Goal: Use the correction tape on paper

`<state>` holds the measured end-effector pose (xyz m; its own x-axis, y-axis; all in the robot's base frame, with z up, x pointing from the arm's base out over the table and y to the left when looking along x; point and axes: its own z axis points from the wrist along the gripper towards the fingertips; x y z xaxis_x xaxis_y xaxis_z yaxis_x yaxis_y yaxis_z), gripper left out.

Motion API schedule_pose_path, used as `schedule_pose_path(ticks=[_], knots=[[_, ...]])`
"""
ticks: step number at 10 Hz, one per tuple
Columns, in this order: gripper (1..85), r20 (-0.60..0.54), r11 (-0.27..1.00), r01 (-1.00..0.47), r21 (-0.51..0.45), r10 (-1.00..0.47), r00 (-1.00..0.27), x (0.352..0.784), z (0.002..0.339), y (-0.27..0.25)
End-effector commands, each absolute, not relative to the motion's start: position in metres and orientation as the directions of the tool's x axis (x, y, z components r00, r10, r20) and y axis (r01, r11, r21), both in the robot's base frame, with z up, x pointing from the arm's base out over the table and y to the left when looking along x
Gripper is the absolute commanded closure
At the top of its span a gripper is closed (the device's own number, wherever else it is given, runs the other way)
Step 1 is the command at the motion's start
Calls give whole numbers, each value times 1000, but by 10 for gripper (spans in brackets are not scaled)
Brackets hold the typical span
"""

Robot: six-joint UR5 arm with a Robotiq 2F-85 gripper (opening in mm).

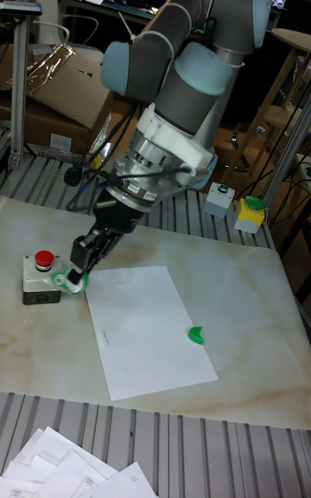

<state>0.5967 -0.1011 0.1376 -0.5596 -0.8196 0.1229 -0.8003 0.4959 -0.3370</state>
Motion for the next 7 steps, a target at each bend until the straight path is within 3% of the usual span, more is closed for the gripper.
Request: schedule_pose_path(ticks=[1, 2, 3, 7], knots=[[840, -161, 857, -486, -171, -511, -844, 610, 146, -40], [840, -189, 894, -441, -85, -449, -873, 609, 141, -20], [840, -196, 896, -441, -59, -444, -875, 611, 137, -13], [840, -260, 893, -446, -61, -445, -857, 642, 121, -6]])
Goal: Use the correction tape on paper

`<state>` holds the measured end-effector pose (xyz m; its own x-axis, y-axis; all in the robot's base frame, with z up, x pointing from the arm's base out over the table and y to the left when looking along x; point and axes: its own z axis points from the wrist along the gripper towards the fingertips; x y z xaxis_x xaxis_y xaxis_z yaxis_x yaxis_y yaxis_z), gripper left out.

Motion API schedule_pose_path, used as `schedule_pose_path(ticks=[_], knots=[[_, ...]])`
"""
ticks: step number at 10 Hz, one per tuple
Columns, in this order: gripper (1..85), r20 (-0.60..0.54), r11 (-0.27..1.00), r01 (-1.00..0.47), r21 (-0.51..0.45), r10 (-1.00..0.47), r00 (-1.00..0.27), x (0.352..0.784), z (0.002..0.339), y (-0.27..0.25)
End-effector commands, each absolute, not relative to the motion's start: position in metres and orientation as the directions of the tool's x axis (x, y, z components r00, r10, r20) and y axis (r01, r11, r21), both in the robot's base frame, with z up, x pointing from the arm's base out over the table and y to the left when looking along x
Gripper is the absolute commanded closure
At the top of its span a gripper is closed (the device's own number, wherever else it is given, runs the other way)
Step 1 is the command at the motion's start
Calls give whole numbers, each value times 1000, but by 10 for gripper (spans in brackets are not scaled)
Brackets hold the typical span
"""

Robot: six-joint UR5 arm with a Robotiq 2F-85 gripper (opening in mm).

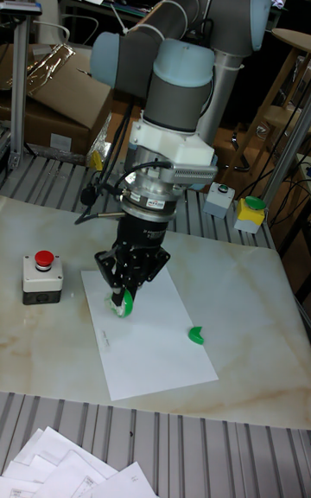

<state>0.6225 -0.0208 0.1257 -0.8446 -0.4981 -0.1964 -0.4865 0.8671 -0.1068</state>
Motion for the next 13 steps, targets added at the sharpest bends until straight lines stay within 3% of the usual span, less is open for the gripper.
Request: schedule_pose_path(ticks=[1, 13], knots=[[840, -264, 896, -440, -56, -439, -859, 644, 118, -5], [840, -223, 925, -380, -28, -376, -899, 622, 53, -28]])
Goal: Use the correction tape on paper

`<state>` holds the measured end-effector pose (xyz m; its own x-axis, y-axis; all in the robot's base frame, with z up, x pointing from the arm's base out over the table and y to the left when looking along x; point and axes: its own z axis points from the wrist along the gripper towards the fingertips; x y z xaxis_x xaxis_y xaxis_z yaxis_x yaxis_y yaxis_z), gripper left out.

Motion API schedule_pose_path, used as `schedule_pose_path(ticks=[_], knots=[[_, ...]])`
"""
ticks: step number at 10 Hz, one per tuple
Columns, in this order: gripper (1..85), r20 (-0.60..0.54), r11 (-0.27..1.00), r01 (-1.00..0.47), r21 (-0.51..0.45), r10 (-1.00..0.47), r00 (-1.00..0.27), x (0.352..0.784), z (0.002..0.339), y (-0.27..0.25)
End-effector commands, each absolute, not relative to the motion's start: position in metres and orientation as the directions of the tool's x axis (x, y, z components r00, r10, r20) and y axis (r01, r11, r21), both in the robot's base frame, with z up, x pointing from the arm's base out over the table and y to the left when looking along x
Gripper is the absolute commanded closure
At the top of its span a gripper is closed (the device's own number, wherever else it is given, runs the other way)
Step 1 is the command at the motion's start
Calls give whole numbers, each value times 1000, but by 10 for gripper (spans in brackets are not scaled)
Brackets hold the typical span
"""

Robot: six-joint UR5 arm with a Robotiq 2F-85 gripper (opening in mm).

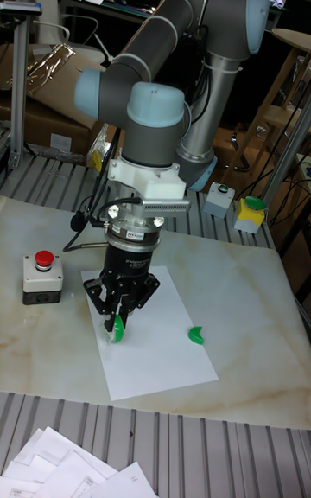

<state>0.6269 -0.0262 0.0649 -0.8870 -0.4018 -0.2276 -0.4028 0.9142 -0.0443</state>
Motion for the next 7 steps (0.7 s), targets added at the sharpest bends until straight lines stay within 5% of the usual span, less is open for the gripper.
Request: schedule_pose_path(ticks=[1, 7], knots=[[840, -223, 927, -375, -19, -369, -902, 622, 51, -25], [840, -215, 932, -363, -5, -355, -910, 617, 48, -21]])
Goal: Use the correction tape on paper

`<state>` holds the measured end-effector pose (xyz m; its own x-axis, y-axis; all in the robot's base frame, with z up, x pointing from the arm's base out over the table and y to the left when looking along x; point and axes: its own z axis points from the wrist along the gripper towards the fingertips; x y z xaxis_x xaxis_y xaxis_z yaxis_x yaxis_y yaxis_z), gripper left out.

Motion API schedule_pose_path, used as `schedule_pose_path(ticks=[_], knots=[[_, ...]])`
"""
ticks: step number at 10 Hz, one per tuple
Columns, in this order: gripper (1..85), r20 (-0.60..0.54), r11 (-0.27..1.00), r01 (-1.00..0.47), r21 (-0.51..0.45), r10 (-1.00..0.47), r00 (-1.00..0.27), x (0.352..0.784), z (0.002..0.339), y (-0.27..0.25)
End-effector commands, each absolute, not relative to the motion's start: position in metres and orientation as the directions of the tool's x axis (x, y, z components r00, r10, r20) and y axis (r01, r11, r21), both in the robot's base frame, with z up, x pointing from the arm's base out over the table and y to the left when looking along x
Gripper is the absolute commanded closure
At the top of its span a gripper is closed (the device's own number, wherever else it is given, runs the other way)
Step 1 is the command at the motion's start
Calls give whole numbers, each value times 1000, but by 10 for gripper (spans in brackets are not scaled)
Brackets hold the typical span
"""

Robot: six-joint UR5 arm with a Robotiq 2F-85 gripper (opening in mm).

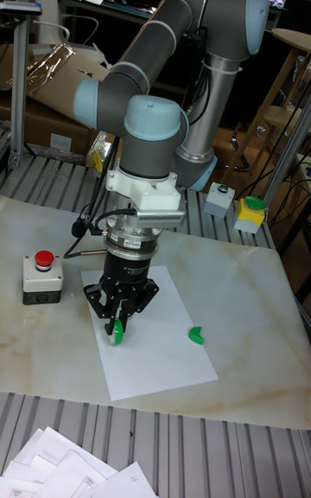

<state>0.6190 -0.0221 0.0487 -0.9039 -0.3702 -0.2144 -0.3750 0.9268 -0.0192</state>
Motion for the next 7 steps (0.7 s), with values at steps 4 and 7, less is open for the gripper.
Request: schedule_pose_path(ticks=[4, 7], knots=[[840, -205, 930, -368, -10, -362, -909, 614, 47, -24], [840, -212, 929, -369, -6, -362, -908, 615, 48, -22]])
